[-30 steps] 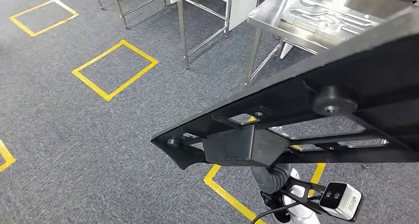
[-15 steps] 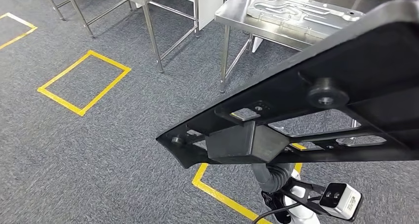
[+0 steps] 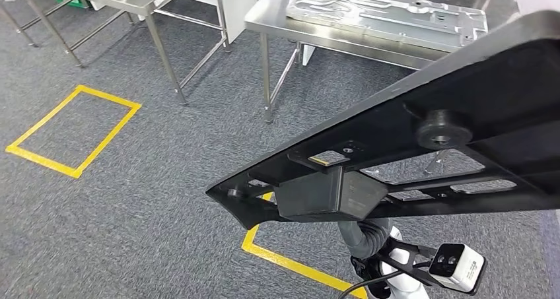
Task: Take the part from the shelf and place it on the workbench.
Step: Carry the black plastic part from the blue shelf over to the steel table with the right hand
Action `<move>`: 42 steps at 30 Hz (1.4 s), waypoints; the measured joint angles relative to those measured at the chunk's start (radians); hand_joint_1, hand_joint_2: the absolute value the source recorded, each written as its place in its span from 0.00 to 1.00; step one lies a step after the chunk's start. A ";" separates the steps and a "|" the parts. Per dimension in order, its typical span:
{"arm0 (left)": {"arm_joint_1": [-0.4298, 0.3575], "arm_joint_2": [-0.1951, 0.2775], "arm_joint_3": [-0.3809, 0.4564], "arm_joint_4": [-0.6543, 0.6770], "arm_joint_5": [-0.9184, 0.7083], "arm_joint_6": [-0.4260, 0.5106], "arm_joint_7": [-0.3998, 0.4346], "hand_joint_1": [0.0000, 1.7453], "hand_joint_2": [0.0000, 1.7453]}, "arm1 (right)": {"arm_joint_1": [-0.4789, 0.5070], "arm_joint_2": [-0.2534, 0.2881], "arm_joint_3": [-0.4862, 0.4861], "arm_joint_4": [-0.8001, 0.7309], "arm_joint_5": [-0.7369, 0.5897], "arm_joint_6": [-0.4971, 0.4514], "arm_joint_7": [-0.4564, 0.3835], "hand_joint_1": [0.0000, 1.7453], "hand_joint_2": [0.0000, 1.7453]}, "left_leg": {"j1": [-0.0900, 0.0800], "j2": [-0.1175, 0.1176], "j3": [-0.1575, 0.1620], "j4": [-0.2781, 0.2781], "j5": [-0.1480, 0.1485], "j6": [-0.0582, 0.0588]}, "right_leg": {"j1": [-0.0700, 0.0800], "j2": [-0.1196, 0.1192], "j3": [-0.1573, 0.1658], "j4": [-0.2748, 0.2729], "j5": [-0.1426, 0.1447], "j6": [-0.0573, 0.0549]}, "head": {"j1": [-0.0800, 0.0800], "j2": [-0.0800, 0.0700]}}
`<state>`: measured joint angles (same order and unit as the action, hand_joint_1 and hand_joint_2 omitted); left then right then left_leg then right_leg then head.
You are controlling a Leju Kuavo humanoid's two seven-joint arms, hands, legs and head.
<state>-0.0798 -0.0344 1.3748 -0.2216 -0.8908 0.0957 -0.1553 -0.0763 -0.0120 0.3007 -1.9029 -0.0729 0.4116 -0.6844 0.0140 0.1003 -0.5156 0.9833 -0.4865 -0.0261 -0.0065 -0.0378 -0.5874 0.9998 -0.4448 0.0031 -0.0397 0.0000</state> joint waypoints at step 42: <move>-0.001 0.004 0.000 0.000 0.000 -0.055 -0.022 0.00 0.00 | 0.015 -0.006 -0.007 -0.013 0.038 -0.060 0.000 1.00 1.00 | 0.001 -0.106 -0.047 0.051 0.010 0.007 | 0.004 0.087 0.017 0.004 -0.009 -0.015 | 0.000 0.000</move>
<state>-0.0809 -0.0306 1.3748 -0.2216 -0.8903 0.0412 -0.1768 -0.0609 -0.0178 0.2938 -1.9161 -0.0352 0.3518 -0.6844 0.0150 -0.0053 -0.5622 1.0343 -0.4770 -0.0190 -0.0024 0.0490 -0.5702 1.0034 -0.4537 -0.0114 -0.0397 0.0000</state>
